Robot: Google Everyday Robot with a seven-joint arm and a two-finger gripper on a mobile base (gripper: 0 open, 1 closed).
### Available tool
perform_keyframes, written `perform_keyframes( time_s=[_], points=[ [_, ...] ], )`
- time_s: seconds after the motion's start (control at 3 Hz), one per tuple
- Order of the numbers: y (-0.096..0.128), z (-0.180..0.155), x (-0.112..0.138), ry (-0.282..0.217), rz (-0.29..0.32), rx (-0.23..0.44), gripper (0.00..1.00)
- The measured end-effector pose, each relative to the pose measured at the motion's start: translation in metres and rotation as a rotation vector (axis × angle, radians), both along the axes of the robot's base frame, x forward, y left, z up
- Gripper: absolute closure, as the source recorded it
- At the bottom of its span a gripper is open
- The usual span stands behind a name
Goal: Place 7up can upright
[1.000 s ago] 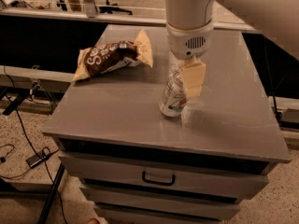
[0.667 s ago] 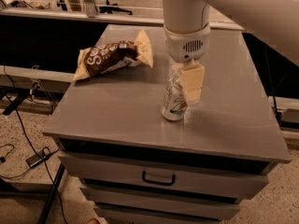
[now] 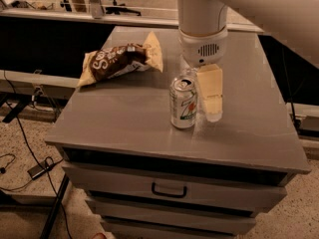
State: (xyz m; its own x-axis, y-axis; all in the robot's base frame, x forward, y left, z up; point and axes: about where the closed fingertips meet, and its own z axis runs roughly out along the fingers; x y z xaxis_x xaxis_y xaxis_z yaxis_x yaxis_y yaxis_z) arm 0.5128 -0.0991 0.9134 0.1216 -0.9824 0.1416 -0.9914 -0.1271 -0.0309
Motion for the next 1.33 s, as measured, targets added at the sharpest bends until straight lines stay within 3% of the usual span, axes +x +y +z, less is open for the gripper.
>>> perform_keyframes(
  time_s=[0.33,0.67,1.0,1.33],
  points=[
    [-0.029,0.005,-0.015,0.025,-0.094,0.083,0.00],
    [-0.048,0.011,-0.038,0.048,-0.146,0.270,0.00],
    [-0.050,0.020,-0.053,0.031,-0.164,0.448,0.00],
    [-0.036,0.025,-0.055,0.043,-0.155,0.512,0.00]
  ],
)
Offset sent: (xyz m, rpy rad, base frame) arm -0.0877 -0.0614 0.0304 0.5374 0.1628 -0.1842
